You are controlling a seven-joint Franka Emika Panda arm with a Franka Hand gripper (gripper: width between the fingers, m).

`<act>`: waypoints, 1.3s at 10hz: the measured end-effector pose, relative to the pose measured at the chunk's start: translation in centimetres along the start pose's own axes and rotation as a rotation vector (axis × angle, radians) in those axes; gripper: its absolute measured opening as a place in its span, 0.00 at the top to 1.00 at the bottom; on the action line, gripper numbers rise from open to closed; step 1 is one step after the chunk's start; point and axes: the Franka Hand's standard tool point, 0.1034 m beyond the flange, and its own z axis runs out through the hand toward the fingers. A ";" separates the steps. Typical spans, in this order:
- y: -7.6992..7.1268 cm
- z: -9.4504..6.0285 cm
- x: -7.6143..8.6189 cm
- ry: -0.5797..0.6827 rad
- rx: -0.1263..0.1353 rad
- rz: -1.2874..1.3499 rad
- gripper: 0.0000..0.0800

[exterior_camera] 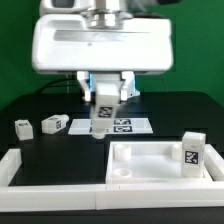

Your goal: Assemble square table

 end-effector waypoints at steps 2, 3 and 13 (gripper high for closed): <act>1.2 -0.5 -3.3 0.099 -0.099 -0.032 0.64; 1.0 -0.6 -3.7 0.157 -0.128 -0.033 0.64; -1.7 2.1 -3.7 0.059 0.065 -0.005 0.64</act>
Offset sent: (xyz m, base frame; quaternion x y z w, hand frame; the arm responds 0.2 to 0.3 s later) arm -0.0081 0.0480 -0.0200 0.0212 0.1781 0.0431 0.9828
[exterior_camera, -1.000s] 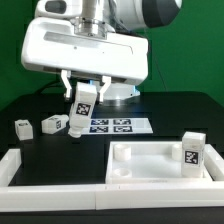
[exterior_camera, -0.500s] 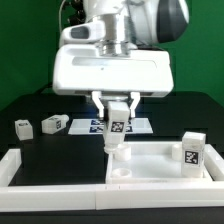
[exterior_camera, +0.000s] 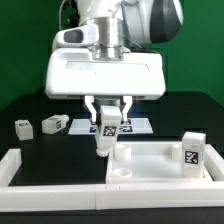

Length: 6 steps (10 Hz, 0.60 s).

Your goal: Assemble square table

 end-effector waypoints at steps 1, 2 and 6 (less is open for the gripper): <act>0.3 -0.4 0.6 0.022 0.015 0.020 0.64; 0.2 -0.8 1.1 0.041 0.036 0.042 0.64; -2.5 -2.1 4.2 0.031 0.098 0.116 0.64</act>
Offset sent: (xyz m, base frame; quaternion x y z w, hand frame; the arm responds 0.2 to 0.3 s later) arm 0.0365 0.0461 0.0301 0.0304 0.0334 0.1195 0.9918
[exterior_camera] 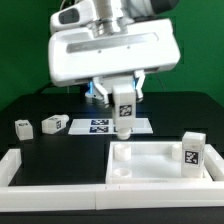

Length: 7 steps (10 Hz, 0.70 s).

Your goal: Assemble square table

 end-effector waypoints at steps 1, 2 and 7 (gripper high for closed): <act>-0.1 0.2 -0.2 -0.005 0.003 0.001 0.64; -0.1 0.2 -0.2 -0.005 0.003 0.001 0.64; -0.5 3.5 -1.1 0.024 0.028 0.096 0.64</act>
Offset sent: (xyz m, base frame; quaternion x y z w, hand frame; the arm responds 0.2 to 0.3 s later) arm -0.0055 0.0218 -0.0245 0.0621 0.0692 0.0673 0.9934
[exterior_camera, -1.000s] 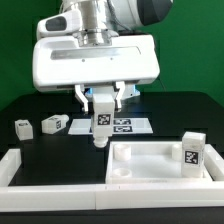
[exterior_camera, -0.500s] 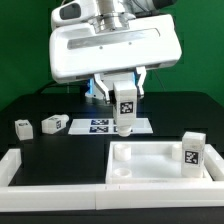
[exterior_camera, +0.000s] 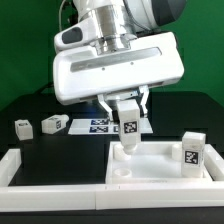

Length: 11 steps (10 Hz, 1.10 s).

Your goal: Assemble square table

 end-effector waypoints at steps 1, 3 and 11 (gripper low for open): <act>-0.2 0.4 0.1 0.001 0.004 0.066 0.64; -0.6 0.0 0.3 -0.005 -0.041 0.150 0.64; 0.6 1.0 -0.9 0.113 -0.127 0.125 0.64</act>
Offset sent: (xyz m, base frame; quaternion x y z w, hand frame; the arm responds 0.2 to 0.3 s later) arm -0.0149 -0.0286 0.0232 -0.0924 -0.0447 -0.0034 0.9947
